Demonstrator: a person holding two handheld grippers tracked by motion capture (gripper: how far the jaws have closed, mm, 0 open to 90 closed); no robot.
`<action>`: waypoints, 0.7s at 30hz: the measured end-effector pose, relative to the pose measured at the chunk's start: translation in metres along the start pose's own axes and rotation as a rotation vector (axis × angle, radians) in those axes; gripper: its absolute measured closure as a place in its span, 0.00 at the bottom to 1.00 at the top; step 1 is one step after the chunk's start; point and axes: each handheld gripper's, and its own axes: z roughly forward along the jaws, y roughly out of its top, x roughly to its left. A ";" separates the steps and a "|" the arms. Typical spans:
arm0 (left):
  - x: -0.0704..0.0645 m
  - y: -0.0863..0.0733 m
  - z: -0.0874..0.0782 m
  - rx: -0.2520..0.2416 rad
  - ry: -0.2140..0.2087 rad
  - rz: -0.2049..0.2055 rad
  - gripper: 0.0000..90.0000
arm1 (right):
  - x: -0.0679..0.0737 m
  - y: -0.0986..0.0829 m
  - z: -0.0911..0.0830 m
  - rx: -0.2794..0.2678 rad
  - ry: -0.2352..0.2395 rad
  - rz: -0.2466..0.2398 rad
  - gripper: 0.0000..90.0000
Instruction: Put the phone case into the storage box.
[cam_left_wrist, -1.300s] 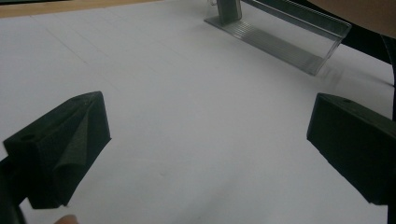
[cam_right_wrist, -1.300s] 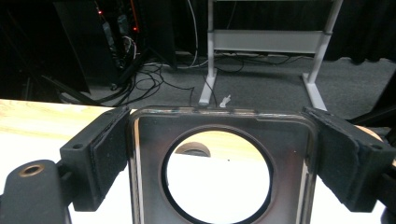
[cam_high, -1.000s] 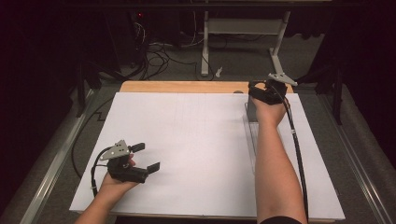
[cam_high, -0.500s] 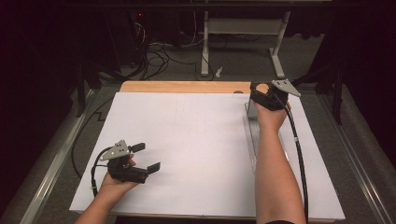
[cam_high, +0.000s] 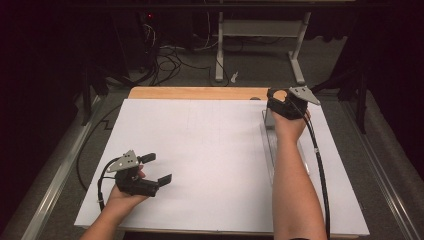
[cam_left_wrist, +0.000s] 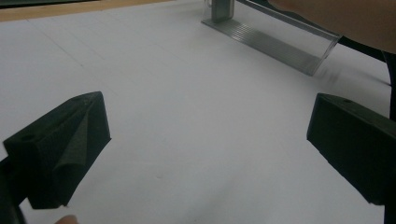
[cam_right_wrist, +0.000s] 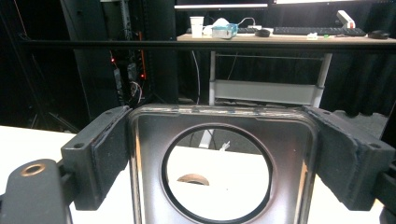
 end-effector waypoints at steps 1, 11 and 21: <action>0.000 0.000 0.000 0.000 0.000 0.000 0.01 | 0.000 0.000 0.000 -0.001 0.001 -0.003 0.15; 0.000 0.000 0.001 0.004 -0.003 0.000 0.01 | 0.002 0.001 0.000 -0.047 0.018 -0.011 0.15; -0.001 0.000 0.000 0.001 -0.003 0.002 0.01 | 0.003 -0.003 0.001 -0.040 0.017 -0.012 0.15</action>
